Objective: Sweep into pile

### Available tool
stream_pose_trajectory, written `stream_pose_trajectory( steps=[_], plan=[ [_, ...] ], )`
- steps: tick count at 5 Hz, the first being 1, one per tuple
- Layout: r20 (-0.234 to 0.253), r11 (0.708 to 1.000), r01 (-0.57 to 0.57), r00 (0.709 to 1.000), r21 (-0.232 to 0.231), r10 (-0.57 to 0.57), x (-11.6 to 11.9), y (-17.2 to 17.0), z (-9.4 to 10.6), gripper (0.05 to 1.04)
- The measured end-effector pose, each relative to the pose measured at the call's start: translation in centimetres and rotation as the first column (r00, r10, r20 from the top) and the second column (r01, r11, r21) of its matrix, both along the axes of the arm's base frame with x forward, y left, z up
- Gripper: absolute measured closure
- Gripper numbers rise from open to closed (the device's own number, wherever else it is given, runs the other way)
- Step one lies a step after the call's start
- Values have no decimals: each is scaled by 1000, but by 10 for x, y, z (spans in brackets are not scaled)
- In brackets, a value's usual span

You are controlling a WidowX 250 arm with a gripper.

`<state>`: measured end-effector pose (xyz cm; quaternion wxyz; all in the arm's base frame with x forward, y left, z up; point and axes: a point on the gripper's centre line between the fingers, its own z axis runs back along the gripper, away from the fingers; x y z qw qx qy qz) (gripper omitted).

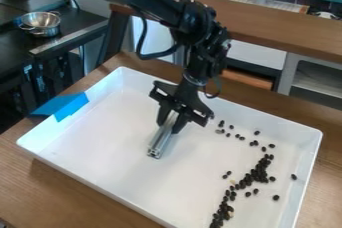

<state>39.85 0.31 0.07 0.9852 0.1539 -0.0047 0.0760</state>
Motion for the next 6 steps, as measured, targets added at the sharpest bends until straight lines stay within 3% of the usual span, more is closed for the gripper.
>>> stream_pose_trajectory(
  steps=[2, 4, 6],
  plan=[
    [3, 997, -56, 998, -57, 56, 11, -11, 1, 740],
    [-16, 995, -24, 1000, -97, 22, 16, -28, 1, 740],
    [-8, 991, 78, 997, -105, -80, 11, -44, -2, 740]
  ],
)
